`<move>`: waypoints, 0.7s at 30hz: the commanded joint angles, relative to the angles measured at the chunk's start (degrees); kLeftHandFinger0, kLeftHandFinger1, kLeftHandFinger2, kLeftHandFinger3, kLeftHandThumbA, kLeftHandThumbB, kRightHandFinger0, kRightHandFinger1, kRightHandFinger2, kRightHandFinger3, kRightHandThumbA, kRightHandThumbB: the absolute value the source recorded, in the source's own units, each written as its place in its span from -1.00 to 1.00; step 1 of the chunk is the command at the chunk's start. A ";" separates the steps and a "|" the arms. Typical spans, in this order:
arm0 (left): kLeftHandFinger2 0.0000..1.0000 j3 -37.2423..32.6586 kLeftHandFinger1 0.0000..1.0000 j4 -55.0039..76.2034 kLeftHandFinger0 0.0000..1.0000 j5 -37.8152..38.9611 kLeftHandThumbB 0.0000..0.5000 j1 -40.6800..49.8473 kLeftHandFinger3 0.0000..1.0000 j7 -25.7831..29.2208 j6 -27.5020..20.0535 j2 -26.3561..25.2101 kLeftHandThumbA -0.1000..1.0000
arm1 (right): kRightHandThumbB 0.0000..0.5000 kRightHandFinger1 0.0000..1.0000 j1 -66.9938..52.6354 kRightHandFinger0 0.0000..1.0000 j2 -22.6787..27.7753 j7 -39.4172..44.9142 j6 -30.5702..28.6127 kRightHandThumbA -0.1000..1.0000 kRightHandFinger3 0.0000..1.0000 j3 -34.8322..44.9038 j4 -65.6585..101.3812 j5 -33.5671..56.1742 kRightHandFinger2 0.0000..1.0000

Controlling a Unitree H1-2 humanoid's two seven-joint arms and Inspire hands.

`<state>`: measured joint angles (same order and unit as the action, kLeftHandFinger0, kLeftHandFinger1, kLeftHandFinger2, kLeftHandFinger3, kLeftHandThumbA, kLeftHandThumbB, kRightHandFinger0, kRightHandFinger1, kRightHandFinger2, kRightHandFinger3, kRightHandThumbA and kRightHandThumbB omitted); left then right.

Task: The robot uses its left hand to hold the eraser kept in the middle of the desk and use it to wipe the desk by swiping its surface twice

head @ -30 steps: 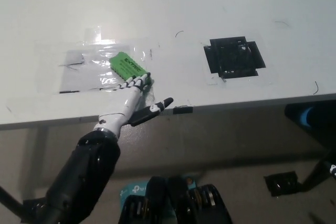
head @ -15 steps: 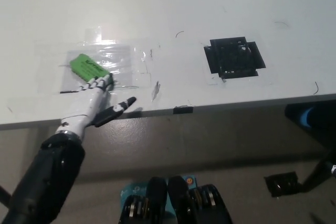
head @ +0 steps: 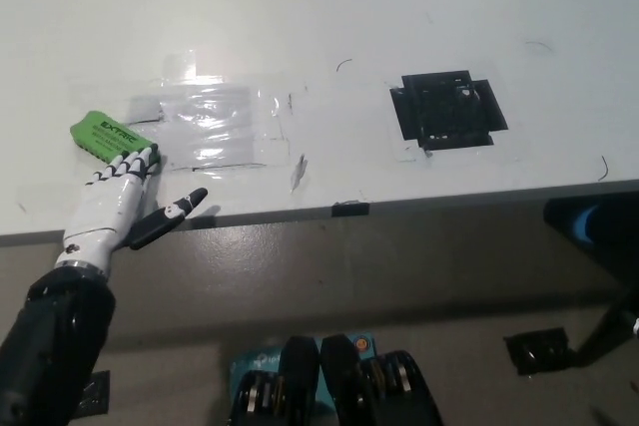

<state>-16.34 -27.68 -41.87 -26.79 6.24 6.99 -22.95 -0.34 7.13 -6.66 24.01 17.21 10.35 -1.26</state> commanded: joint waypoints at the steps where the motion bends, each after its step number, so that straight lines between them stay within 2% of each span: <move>1: 1.00 -2.20 1.00 -8.95 1.00 3.71 1.00 12.03 1.00 -14.35 9.15 -1.19 1.00 | -0.87 1.00 1.21 1.00 1.65 -0.35 -0.37 1.00 1.00 0.89 2.87 0.27 1.00; 3: 1.00 -2.12 1.00 -7.89 1.00 3.96 0.92 11.78 1.00 -13.27 7.42 -1.02 1.00 | -0.82 1.00 1.12 1.00 1.69 -0.17 -0.25 1.00 1.00 0.79 3.06 0.30 1.00; 5: 1.00 -1.33 1.00 -2.96 1.00 4.75 1.00 11.97 1.00 -11.10 4.87 -0.92 1.00 | -0.76 1.00 1.08 1.00 1.89 -0.09 -0.41 1.00 1.00 0.49 2.89 -0.11 1.00; 6: 1.00 -1.30 1.00 -1.86 1.00 4.73 0.85 11.79 1.00 -11.14 5.18 -0.69 1.00 | -0.75 1.00 0.99 1.00 2.08 -0.07 -0.40 1.00 1.00 0.55 2.95 -0.19 1.00; 9: 1.00 -0.20 1.00 7.04 1.00 6.22 0.66 10.65 1.00 -10.82 3.60 -0.57 1.00 | -0.74 1.00 0.47 1.00 2.52 0.30 -0.74 1.00 1.00 0.43 2.97 -0.13 1.00; 11: 1.00 -0.88 1.00 9.61 1.00 5.16 0.69 10.10 1.00 -11.33 3.81 -1.15 1.00 | -0.77 1.00 0.23 1.00 2.35 0.25 -0.50 1.00 1.00 0.47 3.01 0.09 1.00; 13: 1.00 0.23 1.00 14.14 1.00 5.82 0.82 7.85 1.00 -9.12 1.27 -0.97 1.00 | -0.89 1.00 0.00 1.00 2.21 0.20 -0.61 1.00 1.00 0.37 2.90 0.08 1.00; 15: 1.00 1.09 1.00 16.82 1.00 5.71 0.64 5.76 1.00 -6.63 -1.02 -0.80 1.00 | -0.89 1.00 -0.19 1.00 2.10 0.17 -0.82 1.00 1.00 0.28 2.70 0.05 1.00; 17: 1.00 1.98 1.00 19.72 1.00 4.87 0.56 3.62 1.00 -4.47 -1.94 -0.61 1.00 | -0.90 1.00 -0.35 1.00 2.02 0.30 0.09 1.00 1.00 0.22 3.16 0.12 1.00; 18: 1.00 3.14 1.00 22.83 1.00 5.25 0.62 2.55 1.00 -4.06 -1.66 -0.51 1.00 | -0.90 1.00 -0.53 1.00 2.00 0.37 0.49 1.00 1.00 0.14 3.50 0.09 1.00; 20: 1.00 4.39 1.00 26.03 1.00 5.92 0.61 1.49 1.00 -4.61 -0.89 -0.49 1.00 | -0.94 1.00 -0.87 1.00 2.26 0.53 0.10 1.00 1.00 -0.13 3.52 -0.24 1.00; 21: 1.00 5.34 1.00 27.97 1.00 6.59 0.69 0.99 1.00 -4.76 -0.99 -0.53 1.00 | -0.92 1.00 -0.78 1.00 2.23 0.33 0.43 1.00 1.00 -0.18 3.40 -0.48 1.00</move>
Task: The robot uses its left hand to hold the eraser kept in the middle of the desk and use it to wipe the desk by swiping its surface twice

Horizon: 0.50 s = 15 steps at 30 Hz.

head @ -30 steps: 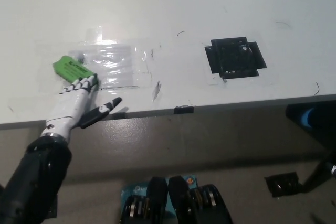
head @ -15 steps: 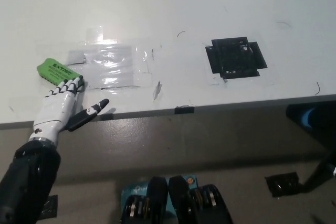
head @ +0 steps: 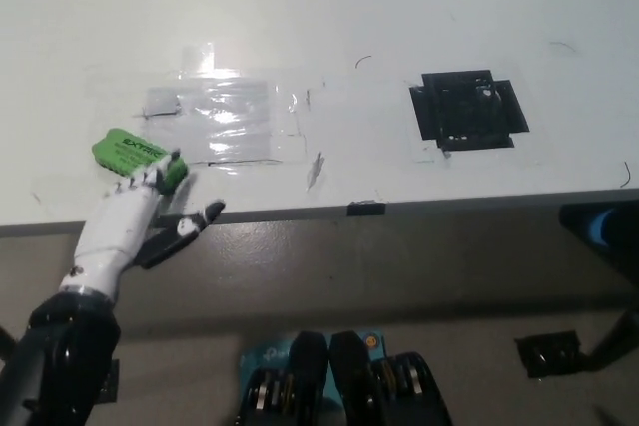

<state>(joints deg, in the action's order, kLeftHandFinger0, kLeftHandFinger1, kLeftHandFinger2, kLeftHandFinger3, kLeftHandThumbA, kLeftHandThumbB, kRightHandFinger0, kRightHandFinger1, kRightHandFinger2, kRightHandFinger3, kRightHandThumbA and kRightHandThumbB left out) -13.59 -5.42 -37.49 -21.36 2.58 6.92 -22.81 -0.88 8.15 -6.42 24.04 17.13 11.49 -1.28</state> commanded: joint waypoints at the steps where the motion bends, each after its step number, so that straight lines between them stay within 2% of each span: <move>1: 1.00 3.59 1.00 8.43 1.00 2.86 0.67 -4.77 1.00 -1.66 -0.91 -1.04 1.00 | -0.96 1.00 -0.63 1.00 1.09 0.14 -0.04 1.00 1.00 -0.19 2.11 -0.41 1.00; 5: 1.00 6.13 1.00 10.71 1.00 4.49 0.71 -4.23 1.00 -1.06 -2.22 -0.97 1.00 | -0.85 1.00 -0.91 1.00 1.12 0.49 -0.05 1.00 1.00 -0.05 2.05 0.25 1.00; 8: 1.00 6.96 1.00 12.62 1.00 5.05 0.61 -2.95 1.00 -0.82 -3.78 -0.60 1.00 | -0.88 1.00 -0.86 1.00 1.33 0.69 0.57 1.00 1.00 -0.17 2.32 0.31 1.00; 15: 1.00 7.50 1.00 20.20 1.00 6.94 0.81 3.35 1.00 -1.12 -3.76 1.64 1.00 | -0.85 1.00 -0.99 1.00 1.32 0.69 0.55 1.00 1.00 -0.49 2.20 0.10 1.00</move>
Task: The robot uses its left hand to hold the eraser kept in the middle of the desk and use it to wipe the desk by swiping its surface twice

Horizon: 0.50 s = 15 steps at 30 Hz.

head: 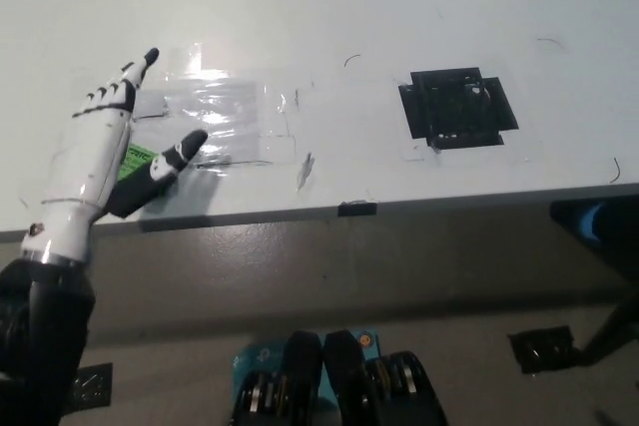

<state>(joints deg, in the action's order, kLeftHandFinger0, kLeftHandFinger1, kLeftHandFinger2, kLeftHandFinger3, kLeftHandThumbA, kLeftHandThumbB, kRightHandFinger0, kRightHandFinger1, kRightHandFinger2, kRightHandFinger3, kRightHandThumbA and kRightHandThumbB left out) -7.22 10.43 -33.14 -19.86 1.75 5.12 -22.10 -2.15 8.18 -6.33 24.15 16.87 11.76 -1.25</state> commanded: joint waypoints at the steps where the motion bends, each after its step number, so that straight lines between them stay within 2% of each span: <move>1: 1.00 1.38 1.00 5.47 1.00 3.48 0.82 3.14 1.00 -0.09 -2.01 1.84 1.00 | -0.88 1.00 0.27 1.00 1.32 0.57 0.39 1.00 1.00 -0.25 1.88 0.01 1.00; 2: 1.00 1.73 1.00 7.10 1.00 4.81 0.82 5.04 1.00 0.26 -2.10 3.17 1.00 | -0.89 1.00 0.27 1.00 1.36 0.53 0.32 1.00 1.00 -0.29 1.82 -0.09 1.00; 3: 1.00 1.80 1.00 8.56 1.00 7.86 0.65 8.88 1.00 1.19 -3.99 5.46 1.00 | -0.93 1.00 0.25 1.00 1.42 0.57 0.08 1.00 1.00 -0.36 1.81 -0.11 1.00; 4: 1.00 1.36 1.00 8.64 1.00 7.77 0.53 10.48 1.00 1.80 -5.39 6.36 1.00 | -0.90 1.00 0.80 1.00 1.67 0.59 0.33 1.00 1.00 -0.25 1.62 -0.01 1.00; 5: 1.00 1.52 1.00 8.69 1.00 7.71 0.52 10.69 1.00 1.64 -5.63 6.62 1.00 | -0.90 1.00 0.86 1.00 1.70 0.58 0.36 1.00 1.00 -0.25 1.60 0.01 1.00; 6: 1.00 1.71 1.00 8.82 1.00 8.70 0.52 11.55 1.00 1.32 -5.81 7.40 1.00 | -0.76 1.00 0.84 1.00 1.72 0.61 0.35 1.00 1.00 -0.26 1.63 0.03 1.00; 7: 1.00 0.89 1.00 8.25 1.00 11.53 0.30 15.14 1.00 0.92 -7.22 9.36 1.00 | -0.47 1.00 0.85 1.00 1.62 0.57 0.60 1.00 1.00 -0.11 1.77 0.25 1.00; 8: 1.00 0.40 1.00 7.12 1.00 11.93 0.26 16.62 1.00 1.06 -8.52 10.13 1.00 | -0.51 1.00 0.84 1.00 1.62 0.60 0.68 1.00 1.00 -0.07 1.81 0.35 1.00; 11: 1.00 0.22 1.00 3.02 1.00 13.84 0.33 19.40 1.00 1.11 -11.67 12.27 1.00 | -0.58 1.00 0.95 1.00 1.53 0.61 0.30 1.00 1.00 -0.18 1.62 0.51 1.00; 12: 1.00 0.16 1.00 0.89 1.00 15.36 0.47 20.24 1.00 0.28 -11.94 13.03 1.00 | -0.66 1.00 1.16 1.00 1.60 0.74 0.35 1.00 1.00 -0.14 1.53 0.75 1.00; 15: 1.00 1.10 1.00 -2.73 1.00 18.25 0.39 21.08 1.00 -0.60 -11.71 14.38 1.00 | -0.74 1.00 1.47 1.00 1.37 0.41 0.50 1.00 1.00 -0.34 1.46 0.40 1.00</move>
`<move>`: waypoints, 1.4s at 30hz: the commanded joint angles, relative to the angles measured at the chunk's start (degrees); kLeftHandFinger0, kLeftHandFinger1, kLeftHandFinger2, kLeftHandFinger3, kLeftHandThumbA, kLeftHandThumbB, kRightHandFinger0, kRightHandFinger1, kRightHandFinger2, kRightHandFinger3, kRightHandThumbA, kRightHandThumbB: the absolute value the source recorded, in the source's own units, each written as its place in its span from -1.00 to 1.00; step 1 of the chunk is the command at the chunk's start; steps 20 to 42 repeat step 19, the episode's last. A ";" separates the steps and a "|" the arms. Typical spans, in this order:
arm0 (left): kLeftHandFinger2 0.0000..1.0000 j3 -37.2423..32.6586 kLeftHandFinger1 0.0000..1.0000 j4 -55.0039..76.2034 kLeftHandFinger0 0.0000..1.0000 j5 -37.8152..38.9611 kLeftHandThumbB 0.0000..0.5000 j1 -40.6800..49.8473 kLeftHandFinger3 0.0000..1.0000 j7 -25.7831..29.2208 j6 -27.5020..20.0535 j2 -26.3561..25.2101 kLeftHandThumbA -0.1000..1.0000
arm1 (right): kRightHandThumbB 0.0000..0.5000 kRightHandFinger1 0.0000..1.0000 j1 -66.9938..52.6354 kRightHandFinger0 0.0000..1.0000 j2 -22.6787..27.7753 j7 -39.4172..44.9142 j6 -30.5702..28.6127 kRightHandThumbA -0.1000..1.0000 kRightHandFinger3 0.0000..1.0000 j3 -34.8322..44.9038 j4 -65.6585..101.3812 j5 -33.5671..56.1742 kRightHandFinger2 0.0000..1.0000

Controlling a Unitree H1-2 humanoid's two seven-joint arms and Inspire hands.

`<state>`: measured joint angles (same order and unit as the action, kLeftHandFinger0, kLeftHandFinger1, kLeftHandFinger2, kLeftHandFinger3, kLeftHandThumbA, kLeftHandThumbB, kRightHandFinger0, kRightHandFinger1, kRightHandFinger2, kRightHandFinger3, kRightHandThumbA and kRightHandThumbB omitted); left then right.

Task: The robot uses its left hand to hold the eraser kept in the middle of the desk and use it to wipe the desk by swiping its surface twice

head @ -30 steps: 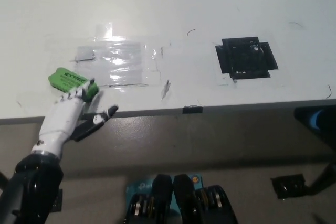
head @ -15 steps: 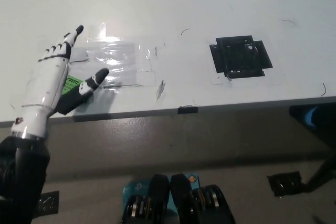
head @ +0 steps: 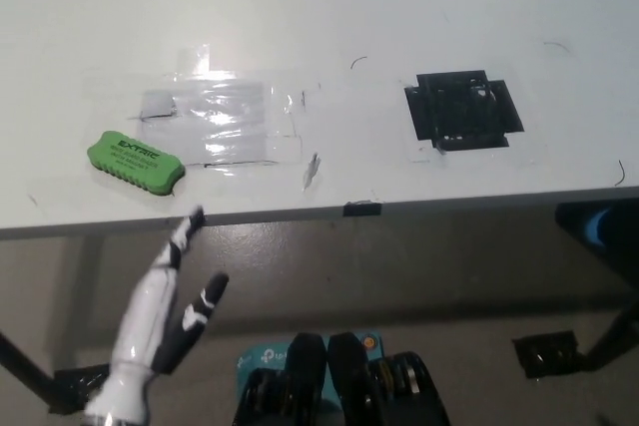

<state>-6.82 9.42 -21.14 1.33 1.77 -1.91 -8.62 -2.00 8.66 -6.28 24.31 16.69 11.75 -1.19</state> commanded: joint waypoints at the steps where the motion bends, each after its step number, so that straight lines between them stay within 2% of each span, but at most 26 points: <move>1: 1.00 1.07 1.00 -4.23 1.00 7.72 0.37 -0.23 1.00 -0.69 -5.49 1.52 1.00 | -0.55 1.00 1.44 1.00 0.69 0.36 0.28 1.00 1.00 0.11 1.35 0.81 1.00; 3: 1.00 1.76 1.00 -6.85 1.00 9.14 0.44 -0.42 1.00 -0.65 -5.41 2.45 1.00 | -0.51 1.00 1.51 1.00 0.78 0.49 -0.59 1.00 1.00 -0.02 1.00 0.83 1.00; 6: 1.00 2.44 1.00 -10.49 1.00 10.08 0.57 -0.11 1.00 -0.95 -3.75 3.34 1.00 | -0.59 1.00 1.18 1.00 0.67 0.55 -0.32 1.00 1.00 -0.27 1.19 0.66 1.00; 7: 1.00 3.25 1.00 -12.44 1.00 13.15 0.55 -0.17 1.00 -1.81 -4.06 4.06 1.00 | -0.64 1.00 1.14 1.00 0.66 0.54 -0.15 1.00 1.00 -0.38 1.17 0.56 1.00; 8: 1.00 3.63 1.00 -13.17 1.00 14.49 0.36 -0.24 1.00 -2.19 -4.20 4.23 1.00 | -0.67 1.00 1.18 1.00 0.55 0.49 -0.12 1.00 1.00 -0.47 1.09 0.52 1.00; 9: 1.00 3.76 1.00 -14.23 1.00 13.68 0.49 -0.49 1.00 -1.65 -4.21 4.33 1.00 | -0.73 1.00 1.16 1.00 0.53 0.65 -0.61 1.00 1.00 -0.61 0.99 0.64 1.00; 13: 1.00 4.54 1.00 -19.60 1.00 13.66 0.26 -1.16 1.00 -1.08 -6.90 4.82 1.00 | -0.79 1.00 0.81 1.00 0.01 0.38 -0.95 1.00 1.00 -0.55 0.92 0.85 1.00; 17: 1.00 5.29 1.00 -21.82 1.00 13.98 0.47 -2.57 1.00 -0.95 -5.66 4.60 1.00 | -0.83 1.00 1.13 1.00 -0.48 0.10 -1.12 1.00 1.00 -0.40 0.75 1.04 1.00; 42: 1.00 5.87 1.00 -23.23 1.00 14.50 0.44 -3.03 1.00 -0.62 -4.93 4.77 1.00 | -0.81 1.00 1.11 1.00 -0.42 0.20 -1.10 1.00 1.00 -0.56 0.71 0.82 1.00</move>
